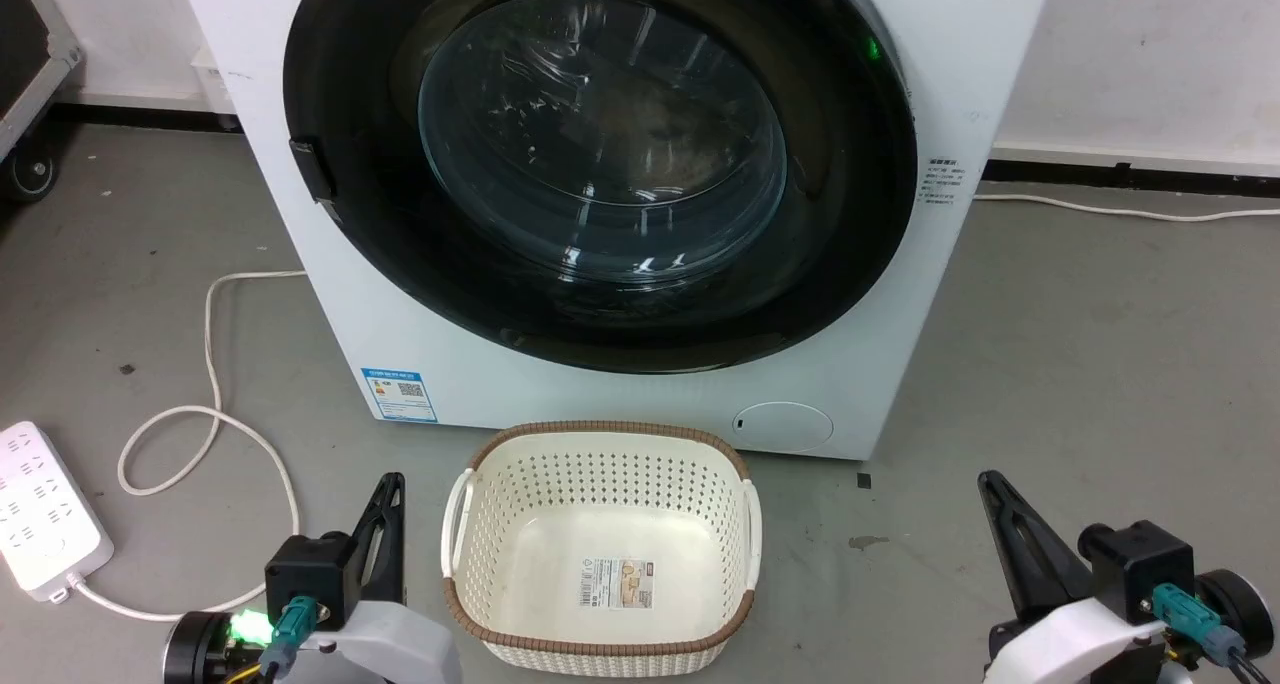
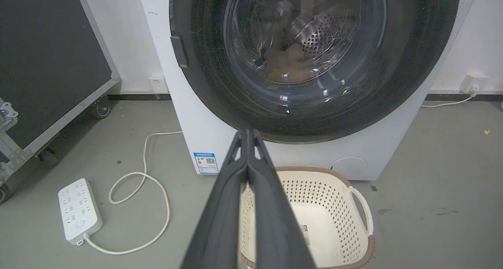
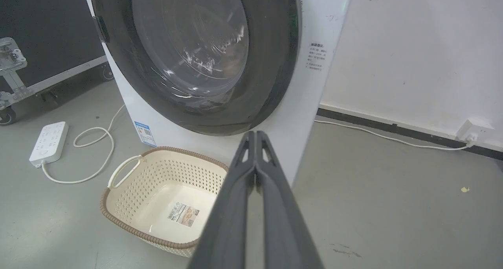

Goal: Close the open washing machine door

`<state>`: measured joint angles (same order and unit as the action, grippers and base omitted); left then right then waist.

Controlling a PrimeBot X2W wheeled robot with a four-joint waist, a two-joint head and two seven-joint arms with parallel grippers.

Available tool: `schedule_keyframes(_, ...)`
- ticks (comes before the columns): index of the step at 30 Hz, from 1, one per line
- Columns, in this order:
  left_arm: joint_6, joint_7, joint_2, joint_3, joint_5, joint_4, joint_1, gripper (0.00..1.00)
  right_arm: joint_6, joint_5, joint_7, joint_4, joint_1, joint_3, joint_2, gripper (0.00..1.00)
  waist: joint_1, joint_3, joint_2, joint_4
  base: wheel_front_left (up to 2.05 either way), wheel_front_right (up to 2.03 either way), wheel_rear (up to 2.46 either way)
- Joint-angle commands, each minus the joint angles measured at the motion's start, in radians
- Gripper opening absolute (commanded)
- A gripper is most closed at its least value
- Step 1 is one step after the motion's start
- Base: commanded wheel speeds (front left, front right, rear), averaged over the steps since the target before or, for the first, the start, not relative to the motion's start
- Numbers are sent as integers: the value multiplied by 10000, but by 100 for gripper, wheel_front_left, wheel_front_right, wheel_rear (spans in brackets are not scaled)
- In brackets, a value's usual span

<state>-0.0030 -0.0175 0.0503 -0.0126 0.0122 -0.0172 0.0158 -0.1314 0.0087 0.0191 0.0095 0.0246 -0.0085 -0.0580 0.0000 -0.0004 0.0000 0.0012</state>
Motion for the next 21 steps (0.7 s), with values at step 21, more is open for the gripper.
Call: schedule_keyframes(21, 30, 175, -1, 126, -122, 172, -158, 0, 7, -87, -191, -95, -246, 85, 78, 0, 0, 4, 0, -12, 0, 0, 0)
